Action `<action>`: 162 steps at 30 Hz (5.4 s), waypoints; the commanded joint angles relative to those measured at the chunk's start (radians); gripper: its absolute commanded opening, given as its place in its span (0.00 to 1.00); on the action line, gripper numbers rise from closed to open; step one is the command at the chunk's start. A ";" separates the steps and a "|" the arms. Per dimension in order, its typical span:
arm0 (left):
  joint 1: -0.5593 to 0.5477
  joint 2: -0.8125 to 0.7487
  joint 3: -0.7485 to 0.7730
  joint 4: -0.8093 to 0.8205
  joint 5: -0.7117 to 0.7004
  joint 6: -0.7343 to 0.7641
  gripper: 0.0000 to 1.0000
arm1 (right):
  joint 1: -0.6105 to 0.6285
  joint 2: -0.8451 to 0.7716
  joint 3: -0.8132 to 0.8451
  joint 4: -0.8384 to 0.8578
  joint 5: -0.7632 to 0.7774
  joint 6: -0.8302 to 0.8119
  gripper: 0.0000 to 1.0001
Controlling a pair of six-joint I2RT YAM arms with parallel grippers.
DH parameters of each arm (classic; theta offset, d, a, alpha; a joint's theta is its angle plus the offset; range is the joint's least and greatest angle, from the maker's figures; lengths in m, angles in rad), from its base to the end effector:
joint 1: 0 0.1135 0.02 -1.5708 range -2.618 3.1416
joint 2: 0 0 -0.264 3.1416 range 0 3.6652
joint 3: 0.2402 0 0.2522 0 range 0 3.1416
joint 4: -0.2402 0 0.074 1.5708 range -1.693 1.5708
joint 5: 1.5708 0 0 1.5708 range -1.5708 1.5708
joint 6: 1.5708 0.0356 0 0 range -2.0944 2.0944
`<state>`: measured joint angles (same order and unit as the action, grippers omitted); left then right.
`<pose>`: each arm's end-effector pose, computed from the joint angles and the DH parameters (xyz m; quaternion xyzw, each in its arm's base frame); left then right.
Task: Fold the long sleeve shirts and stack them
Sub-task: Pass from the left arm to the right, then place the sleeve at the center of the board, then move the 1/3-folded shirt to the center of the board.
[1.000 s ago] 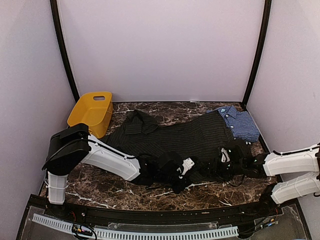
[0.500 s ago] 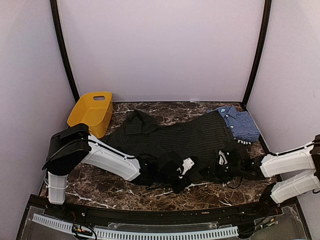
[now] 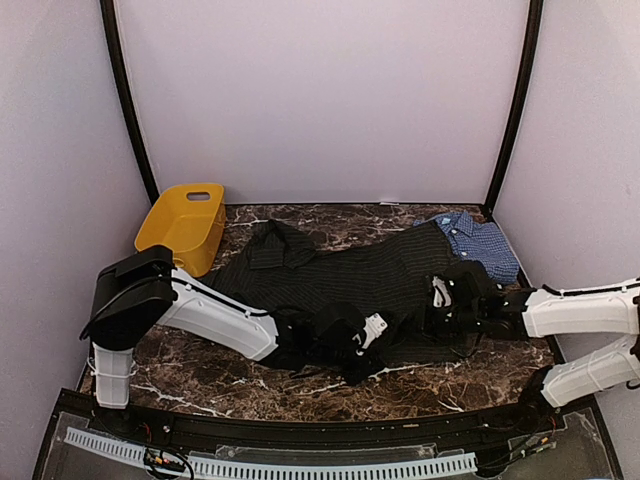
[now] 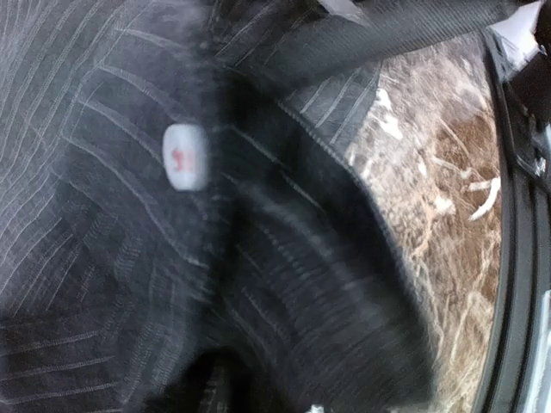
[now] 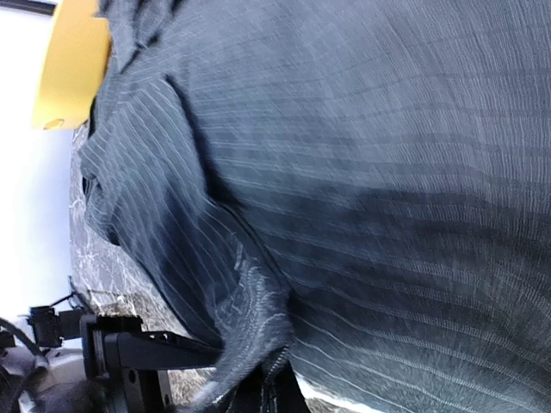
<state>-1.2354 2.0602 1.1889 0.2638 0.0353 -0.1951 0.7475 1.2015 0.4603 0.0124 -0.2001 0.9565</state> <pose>0.1429 -0.4137 0.1352 0.4475 0.7648 -0.3156 0.3394 0.1618 0.1596 0.1661 0.0541 0.9074 0.3661 0.1992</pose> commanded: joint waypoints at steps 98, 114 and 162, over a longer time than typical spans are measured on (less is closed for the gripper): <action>0.438 -0.368 -0.312 -0.516 -0.186 -0.129 0.86 | -0.062 0.243 0.169 -0.393 0.186 -0.341 0.37; 0.380 -0.521 -0.526 -0.522 -0.076 -0.308 0.83 | 0.019 0.131 0.082 -0.511 0.163 -0.230 0.37; 0.407 -0.600 -0.201 -0.502 -0.160 -0.214 0.95 | -0.287 0.141 0.505 -0.480 0.354 -0.435 0.50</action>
<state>-0.8364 1.4216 0.9676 -0.3141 -0.1493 -0.4381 0.5648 1.3567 0.9867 -0.5808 0.2382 0.5411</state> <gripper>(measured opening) 0.955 0.484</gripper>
